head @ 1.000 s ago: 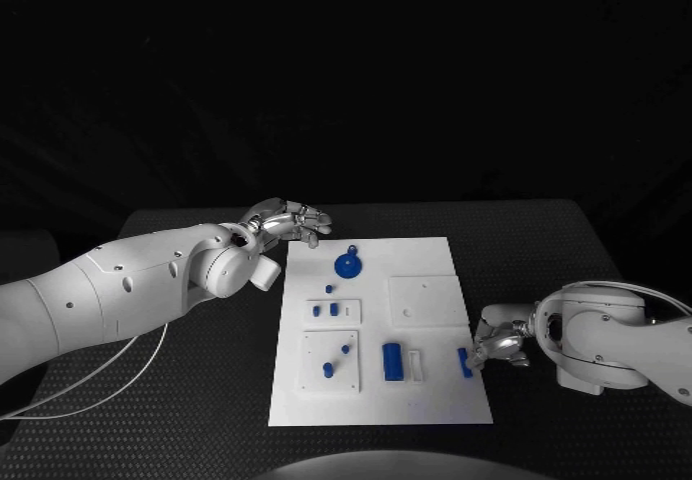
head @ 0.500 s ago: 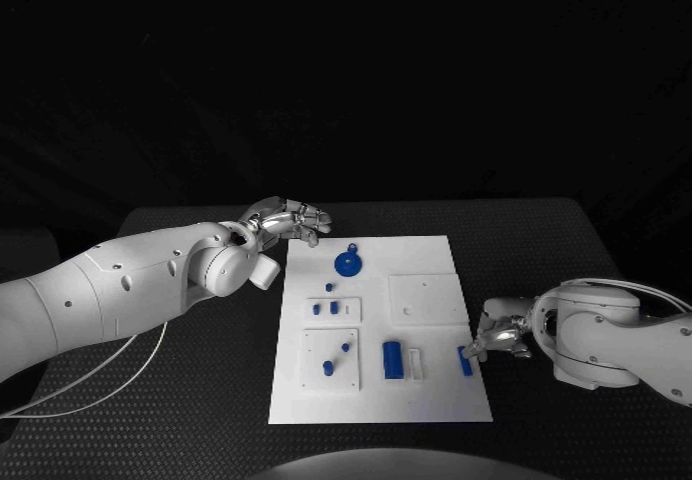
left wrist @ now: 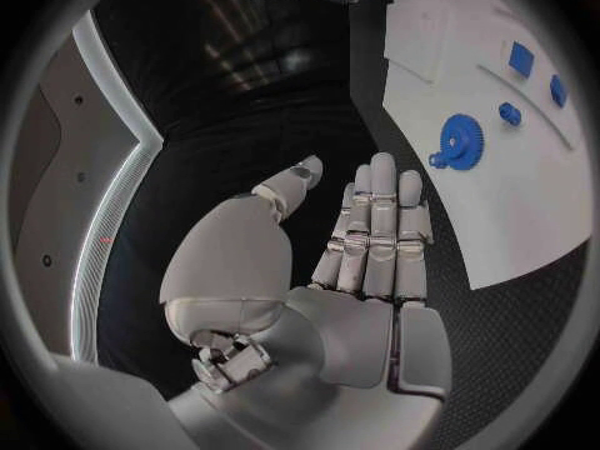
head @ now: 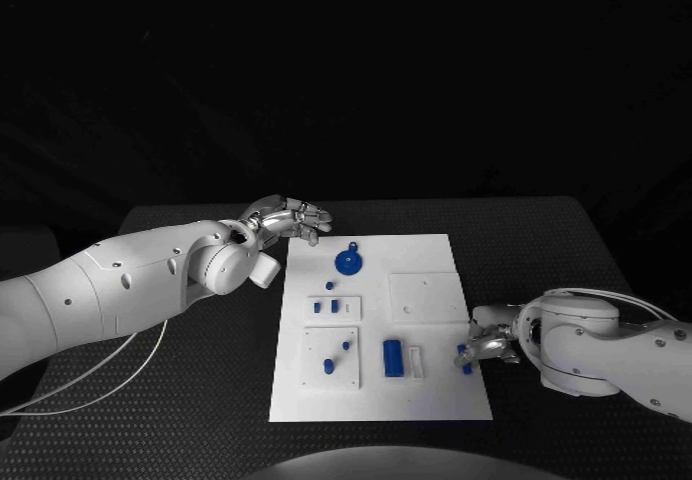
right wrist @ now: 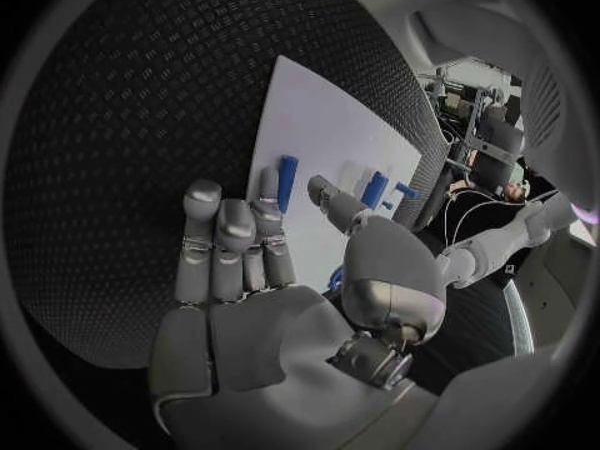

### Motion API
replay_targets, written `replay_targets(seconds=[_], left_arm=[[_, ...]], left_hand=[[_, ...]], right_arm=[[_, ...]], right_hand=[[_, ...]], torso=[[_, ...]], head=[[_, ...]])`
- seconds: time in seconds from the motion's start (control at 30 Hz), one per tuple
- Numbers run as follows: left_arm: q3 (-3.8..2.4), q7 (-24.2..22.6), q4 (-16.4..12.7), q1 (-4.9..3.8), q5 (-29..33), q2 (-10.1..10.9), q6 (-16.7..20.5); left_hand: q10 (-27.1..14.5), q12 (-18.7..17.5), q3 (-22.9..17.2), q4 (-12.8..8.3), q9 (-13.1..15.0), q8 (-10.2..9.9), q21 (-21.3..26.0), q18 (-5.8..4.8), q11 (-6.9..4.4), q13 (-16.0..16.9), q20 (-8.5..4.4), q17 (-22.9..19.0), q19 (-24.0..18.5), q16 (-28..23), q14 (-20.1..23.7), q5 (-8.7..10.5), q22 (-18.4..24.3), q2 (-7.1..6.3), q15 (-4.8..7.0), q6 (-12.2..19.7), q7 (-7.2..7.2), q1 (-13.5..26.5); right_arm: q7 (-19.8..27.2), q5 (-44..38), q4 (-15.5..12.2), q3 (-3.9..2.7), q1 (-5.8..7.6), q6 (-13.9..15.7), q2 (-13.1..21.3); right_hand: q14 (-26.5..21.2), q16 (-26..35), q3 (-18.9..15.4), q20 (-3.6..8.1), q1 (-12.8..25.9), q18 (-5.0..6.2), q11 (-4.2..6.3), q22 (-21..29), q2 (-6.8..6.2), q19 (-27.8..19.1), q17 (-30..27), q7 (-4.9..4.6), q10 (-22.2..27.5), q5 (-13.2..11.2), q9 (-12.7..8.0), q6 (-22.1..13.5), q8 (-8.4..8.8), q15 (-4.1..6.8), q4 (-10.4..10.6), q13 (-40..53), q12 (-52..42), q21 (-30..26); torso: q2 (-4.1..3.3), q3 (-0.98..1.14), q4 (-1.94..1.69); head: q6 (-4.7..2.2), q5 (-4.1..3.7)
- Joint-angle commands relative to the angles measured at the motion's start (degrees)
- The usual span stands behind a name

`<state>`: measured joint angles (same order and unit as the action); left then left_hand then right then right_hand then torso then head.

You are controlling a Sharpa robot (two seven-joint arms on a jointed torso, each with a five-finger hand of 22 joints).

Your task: Assemble the parts on the task board

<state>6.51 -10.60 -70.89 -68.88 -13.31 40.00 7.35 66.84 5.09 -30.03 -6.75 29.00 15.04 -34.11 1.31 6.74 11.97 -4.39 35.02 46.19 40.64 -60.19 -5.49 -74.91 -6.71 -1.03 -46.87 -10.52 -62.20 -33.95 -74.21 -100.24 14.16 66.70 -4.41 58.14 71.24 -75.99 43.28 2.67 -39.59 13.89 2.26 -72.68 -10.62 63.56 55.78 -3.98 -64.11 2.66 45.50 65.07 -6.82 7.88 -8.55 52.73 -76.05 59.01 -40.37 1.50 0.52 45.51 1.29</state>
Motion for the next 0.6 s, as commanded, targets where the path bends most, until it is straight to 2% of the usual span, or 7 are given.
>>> replay_targets(seconds=[0.03, 0.43, 0.6], left_arm=[[-0.03, -0.48, -0.19, -0.03, -0.15, 0.03, -0.89], [-0.03, -0.44, -0.39, -0.03, -0.17, 0.21, -1.0], [-0.03, -0.4, -0.54, -0.03, -0.26, 0.26, -1.11]], left_hand=[[0.43, 0.21, 0.33, 0.0, 0.04, 0.21, 0.38, 0.89, 0.09, 0.06, -0.09, 0.07, 0.36, -0.37, -0.38, -0.1, -0.26, 0.17, -0.02, -0.4, 0.04, -0.05], [0.42, 0.2, 0.36, 0.02, 0.03, 0.21, 0.41, 0.88, 0.09, 0.05, -0.1, 0.1, 0.36, -0.4, -0.38, -0.1, -0.28, 0.21, -0.02, -0.38, 0.03, -0.01], [0.43, 0.2, 0.36, 0.03, 0.02, 0.21, 0.43, 0.87, 0.09, 0.05, -0.11, 0.11, 0.37, -0.41, -0.38, -0.1, -0.29, 0.24, -0.02, -0.37, 0.03, 0.01]], right_arm=[[-0.31, -2.67, 0.23, 0.03, -0.91, -0.31, -0.5], [-0.64, -15.56, 1.45, 0.03, -4.25, 1.2, -3.32], [-0.68, -20.84, 1.9, 0.02, -5.67, 2.08, -4.22]], right_hand=[[0.45, 0.32, 0.06, 0.1, -0.42, 1.11, -0.05, 0.09, -0.12, 0.35, 0.06, -0.08, -0.37, 0.14, -0.09, 0.39, -0.12, -0.06, -0.33, 0.13, 0.08, 0.15], [0.67, 0.46, 0.22, 0.16, -2.01, 1.11, 0.01, 0.12, -0.48, 0.53, 0.21, -0.01, -1.01, 0.14, -0.19, 0.57, -0.42, -0.05, -1.38, 0.97, -0.01, 0.21], [0.83, 0.57, 0.41, 0.2, -3.34, 1.11, 0.06, 0.15, -0.02, 0.65, 0.28, 0.04, -1.4, 0.14, -0.26, 0.7, -0.61, -0.04, -2.18, 1.43, -0.04, 0.22]], torso=[[-0.02, 0.06, 0.02], [-0.02, 0.12, 0.07], [-0.04, 0.11, 0.03]], head=[[0.02, 0.04], [0.31, 0.09], [0.37, 0.09]])
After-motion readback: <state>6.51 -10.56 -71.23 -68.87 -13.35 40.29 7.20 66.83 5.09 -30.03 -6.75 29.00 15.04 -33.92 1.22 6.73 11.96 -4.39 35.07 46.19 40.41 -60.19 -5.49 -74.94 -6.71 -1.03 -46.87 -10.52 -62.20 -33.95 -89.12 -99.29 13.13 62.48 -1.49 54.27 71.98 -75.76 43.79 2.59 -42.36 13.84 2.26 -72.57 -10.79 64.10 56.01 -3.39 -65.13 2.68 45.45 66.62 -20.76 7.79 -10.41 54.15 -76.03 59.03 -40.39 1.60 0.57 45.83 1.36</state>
